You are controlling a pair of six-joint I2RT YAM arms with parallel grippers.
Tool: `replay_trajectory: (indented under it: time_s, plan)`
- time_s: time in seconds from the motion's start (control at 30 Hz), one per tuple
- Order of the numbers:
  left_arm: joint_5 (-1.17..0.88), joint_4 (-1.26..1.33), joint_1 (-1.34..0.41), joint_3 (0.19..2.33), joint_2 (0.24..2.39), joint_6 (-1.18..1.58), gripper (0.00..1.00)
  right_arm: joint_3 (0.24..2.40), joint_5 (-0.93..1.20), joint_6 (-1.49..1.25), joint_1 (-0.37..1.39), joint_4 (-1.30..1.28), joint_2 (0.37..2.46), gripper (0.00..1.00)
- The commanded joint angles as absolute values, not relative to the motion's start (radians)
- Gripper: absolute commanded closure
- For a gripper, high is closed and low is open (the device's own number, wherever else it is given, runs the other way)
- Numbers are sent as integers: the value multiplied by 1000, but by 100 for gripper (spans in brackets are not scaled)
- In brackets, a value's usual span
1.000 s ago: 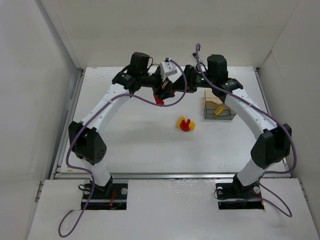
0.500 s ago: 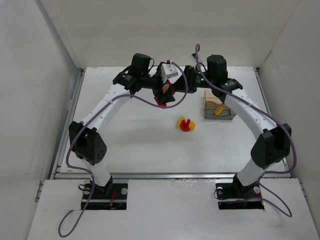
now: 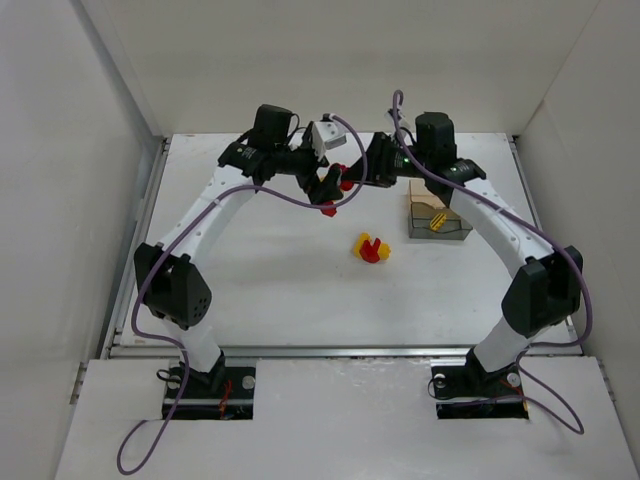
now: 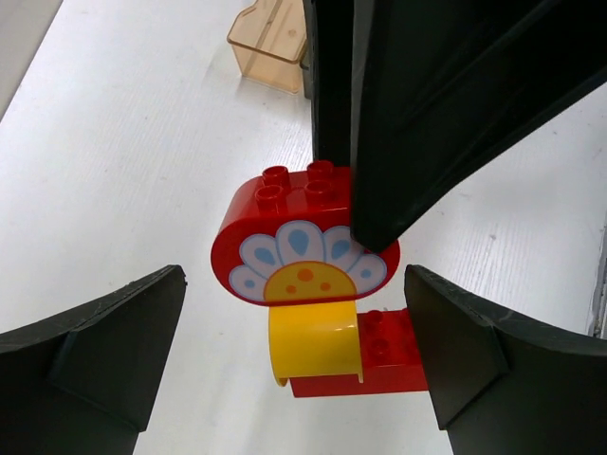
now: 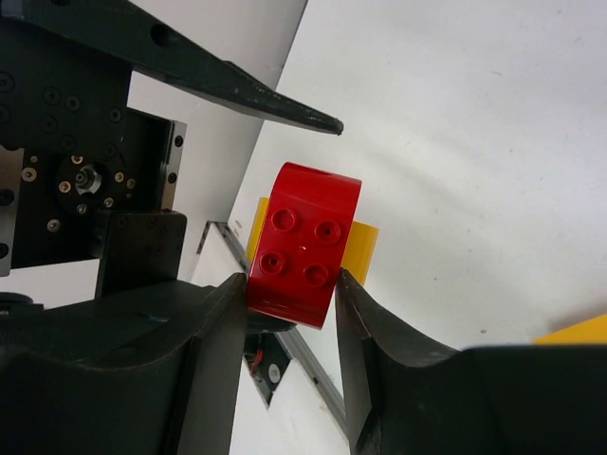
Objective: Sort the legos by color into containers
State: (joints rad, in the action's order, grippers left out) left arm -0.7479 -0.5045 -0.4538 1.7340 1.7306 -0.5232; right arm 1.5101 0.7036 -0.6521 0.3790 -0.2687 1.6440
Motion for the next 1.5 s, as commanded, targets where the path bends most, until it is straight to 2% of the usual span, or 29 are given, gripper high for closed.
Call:
replay_trajectory:
  time_s: [0.0,0.17,0.23,0.3,0.4,0.73,0.83,0.9,1.0,1.3,1.37,1.4,1.47]
  plan:
    - [-789,-526,-454,1782,1664,-520,0,1557,670,-661,374,-216,1628,100]
    - [-495,-575,-498,1865,1716,-436,0,1585,661,-661,374,-207,1646,100]
    - [-494,-659,-508,1943,1767,-427,0,1595,661,-661,374,-207,1646,100]
    - [-631,-730,-508,1989,1795,-472,0,1595,661,-661,374,-207,1655,100]
    - [-712,-741,-473,1990,1804,-488,0,1605,661,-670,374,-207,1664,100]
    - [-649,-729,-463,1895,1793,-531,0,1605,630,-670,365,-207,1655,100]
    - [-649,-729,-463,1873,1793,-543,11,1605,630,-670,365,-207,1646,100]
    - [-649,-720,-463,1862,1793,-554,11,1605,630,-670,365,-207,1646,100]
    - [-658,-697,-463,1852,1793,-523,17,1605,630,-670,365,-207,1646,100]
    - [-719,-666,-463,1827,1764,-485,22,1595,630,-670,365,-207,1637,100]
    - [-719,-666,-463,1816,1764,-485,31,1595,641,-670,365,-207,1637,100]
    - [-710,-666,-463,1816,1764,-485,40,1595,641,-670,365,-207,1637,100]
    - [-710,-676,-463,1825,1764,-485,45,1595,641,-670,365,-198,1637,100]
